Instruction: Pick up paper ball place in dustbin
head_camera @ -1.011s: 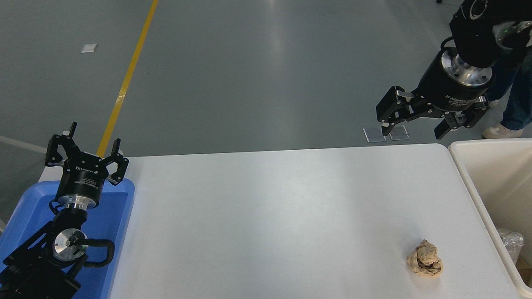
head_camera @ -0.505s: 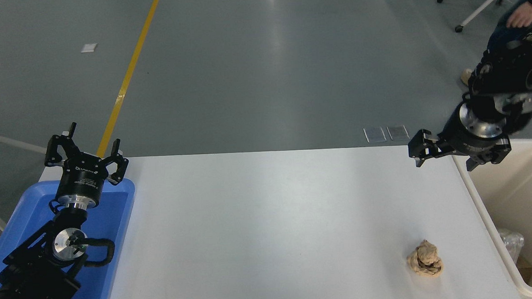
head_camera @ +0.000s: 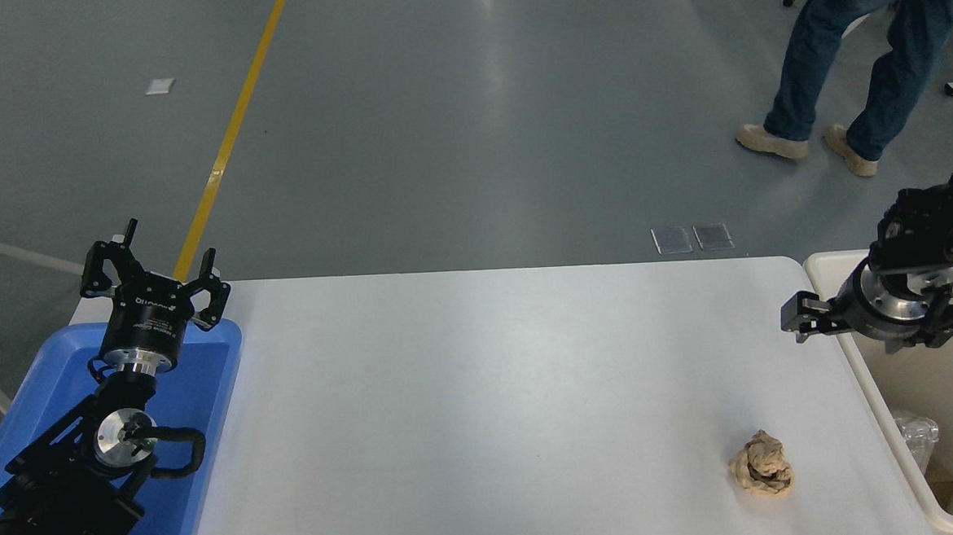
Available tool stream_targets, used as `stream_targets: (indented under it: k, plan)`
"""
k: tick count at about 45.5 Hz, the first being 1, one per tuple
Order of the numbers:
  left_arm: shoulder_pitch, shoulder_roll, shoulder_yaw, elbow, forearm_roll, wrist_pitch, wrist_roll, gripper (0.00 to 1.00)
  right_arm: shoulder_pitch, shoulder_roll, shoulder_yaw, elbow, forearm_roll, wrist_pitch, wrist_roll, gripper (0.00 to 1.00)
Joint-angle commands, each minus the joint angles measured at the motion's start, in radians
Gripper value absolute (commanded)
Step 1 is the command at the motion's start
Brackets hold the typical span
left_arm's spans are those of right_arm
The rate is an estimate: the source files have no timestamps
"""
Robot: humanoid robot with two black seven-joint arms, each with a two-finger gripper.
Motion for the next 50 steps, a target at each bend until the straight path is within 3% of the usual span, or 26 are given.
stream_targets:
  k: [1, 36, 50]
  plan:
    - [0.0, 0.0, 0.0, 0.001, 0.0, 0.001, 0.0, 0.99, -0.101, -0.045, 0.089, 0.005, -0.001, -0.01, 0.0, 1.0]
    - [0.0, 0.0, 0.0, 0.001, 0.0, -0.001, 0.0, 0.99, -0.307, -0.095, 0.313, -0.007, 0.012, -0.02, -0.003, 1.0]
    - [0.0, 0.0, 0.0, -0.001, 0.0, -0.001, 0.0, 0.99, -0.397, -0.091, 0.356, -0.007, 0.0, -0.136, -0.002, 0.98]
